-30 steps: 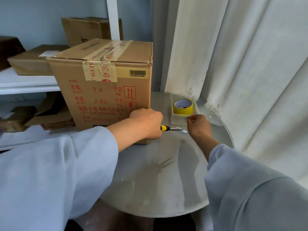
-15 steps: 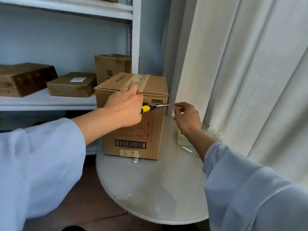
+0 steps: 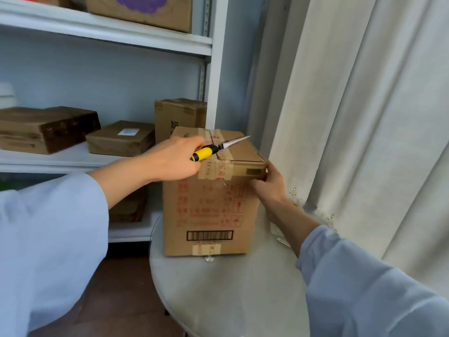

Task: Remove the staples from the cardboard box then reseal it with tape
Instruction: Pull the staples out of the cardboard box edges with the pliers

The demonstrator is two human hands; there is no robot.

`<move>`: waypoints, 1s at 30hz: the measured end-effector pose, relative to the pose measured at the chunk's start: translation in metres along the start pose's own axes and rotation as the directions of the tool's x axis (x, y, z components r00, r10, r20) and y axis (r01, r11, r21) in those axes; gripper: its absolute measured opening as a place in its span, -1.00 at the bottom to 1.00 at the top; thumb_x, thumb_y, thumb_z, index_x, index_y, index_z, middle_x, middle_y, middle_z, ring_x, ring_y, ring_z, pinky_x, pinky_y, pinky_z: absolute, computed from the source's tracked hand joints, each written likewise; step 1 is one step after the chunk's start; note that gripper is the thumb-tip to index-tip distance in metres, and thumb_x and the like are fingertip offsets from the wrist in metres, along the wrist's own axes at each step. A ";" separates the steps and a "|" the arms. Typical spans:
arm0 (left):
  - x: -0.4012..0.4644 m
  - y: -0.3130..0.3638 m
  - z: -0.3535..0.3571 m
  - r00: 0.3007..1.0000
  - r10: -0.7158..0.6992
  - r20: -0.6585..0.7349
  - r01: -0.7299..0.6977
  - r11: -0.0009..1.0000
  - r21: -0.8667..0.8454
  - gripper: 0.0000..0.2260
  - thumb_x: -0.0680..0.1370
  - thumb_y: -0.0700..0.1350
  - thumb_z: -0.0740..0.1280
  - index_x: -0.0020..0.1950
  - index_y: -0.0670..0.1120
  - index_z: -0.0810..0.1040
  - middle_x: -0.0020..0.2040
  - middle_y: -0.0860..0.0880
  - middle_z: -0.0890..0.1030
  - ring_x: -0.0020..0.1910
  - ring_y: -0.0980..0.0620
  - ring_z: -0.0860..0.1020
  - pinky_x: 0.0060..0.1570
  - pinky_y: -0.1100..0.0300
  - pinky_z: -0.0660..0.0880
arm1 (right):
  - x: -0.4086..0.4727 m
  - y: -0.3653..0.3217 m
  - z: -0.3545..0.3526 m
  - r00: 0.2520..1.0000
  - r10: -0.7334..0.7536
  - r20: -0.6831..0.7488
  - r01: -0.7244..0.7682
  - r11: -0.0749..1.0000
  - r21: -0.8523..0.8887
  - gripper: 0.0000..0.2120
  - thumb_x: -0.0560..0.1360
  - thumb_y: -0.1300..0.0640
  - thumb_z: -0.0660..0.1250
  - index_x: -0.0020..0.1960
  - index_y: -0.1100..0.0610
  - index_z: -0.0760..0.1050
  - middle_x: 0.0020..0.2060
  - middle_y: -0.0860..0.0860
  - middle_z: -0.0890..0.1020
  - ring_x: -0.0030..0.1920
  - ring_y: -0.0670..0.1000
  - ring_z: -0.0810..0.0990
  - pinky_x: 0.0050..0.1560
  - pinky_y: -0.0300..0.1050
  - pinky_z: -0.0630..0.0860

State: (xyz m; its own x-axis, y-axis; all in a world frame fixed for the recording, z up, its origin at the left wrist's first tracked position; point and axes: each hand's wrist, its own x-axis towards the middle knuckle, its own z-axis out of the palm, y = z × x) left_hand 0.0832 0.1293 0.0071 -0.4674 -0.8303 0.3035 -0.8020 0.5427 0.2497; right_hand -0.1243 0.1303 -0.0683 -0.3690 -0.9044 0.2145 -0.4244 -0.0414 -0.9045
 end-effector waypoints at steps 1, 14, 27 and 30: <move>0.002 0.001 -0.003 1.000 0.004 0.010 -0.003 0.997 -0.075 -0.84 0.53 -0.22 0.25 0.02 0.01 0.36 -0.19 -0.01 0.49 -0.26 -0.01 0.47 -0.35 0.13 0.32 | 0.003 0.000 -0.002 1.000 0.022 -0.005 -0.022 1.000 0.015 -0.27 0.41 0.35 0.22 0.54 0.06 0.14 0.33 0.09 0.48 0.32 0.13 0.46 0.32 0.11 0.45; 0.013 0.006 -0.001 0.994 -0.108 -0.033 0.098 0.969 -0.227 -0.79 0.51 -0.25 0.22 0.13 -0.13 0.45 0.00 -0.12 0.56 -0.07 -0.13 0.54 -0.19 0.03 0.45 | -0.006 -0.029 0.034 0.984 -0.177 0.019 0.177 0.984 0.013 -0.32 0.50 0.19 0.34 0.54 0.04 0.12 0.49 0.04 0.27 0.47 0.09 0.26 0.45 0.02 0.25; 0.015 -0.006 0.002 0.995 -0.079 -0.052 0.085 0.988 0.128 -0.65 0.46 -0.25 0.27 0.24 -0.07 0.42 -0.10 -0.02 0.45 -0.17 -0.02 0.43 -0.36 0.19 0.28 | 0.002 -0.018 0.040 0.901 -0.426 0.084 0.418 0.798 -0.435 -0.36 0.42 -0.26 0.36 0.40 -0.06 0.28 0.42 -0.13 0.34 0.33 -0.01 0.43 0.08 -0.02 0.55; 0.012 -0.012 0.005 0.997 -0.040 -0.069 0.052 0.981 0.186 -0.67 0.46 -0.22 0.28 0.21 -0.01 0.44 -0.11 0.02 0.48 -0.20 0.01 0.44 -0.38 0.21 0.28 | 0.003 -0.012 0.026 0.881 -0.459 0.116 0.460 0.772 -0.439 -0.36 0.42 -0.25 0.37 0.41 -0.06 0.30 0.40 -0.15 0.37 0.32 -0.02 0.43 0.13 -0.03 0.51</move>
State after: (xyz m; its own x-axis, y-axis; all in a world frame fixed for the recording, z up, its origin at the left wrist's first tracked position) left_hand 0.0846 0.1120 0.0030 -0.4083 -0.8407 0.3556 -0.8806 0.4654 0.0893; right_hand -0.0991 0.1170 -0.0666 -0.0342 -0.8272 0.5609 -0.8600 -0.2616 -0.4382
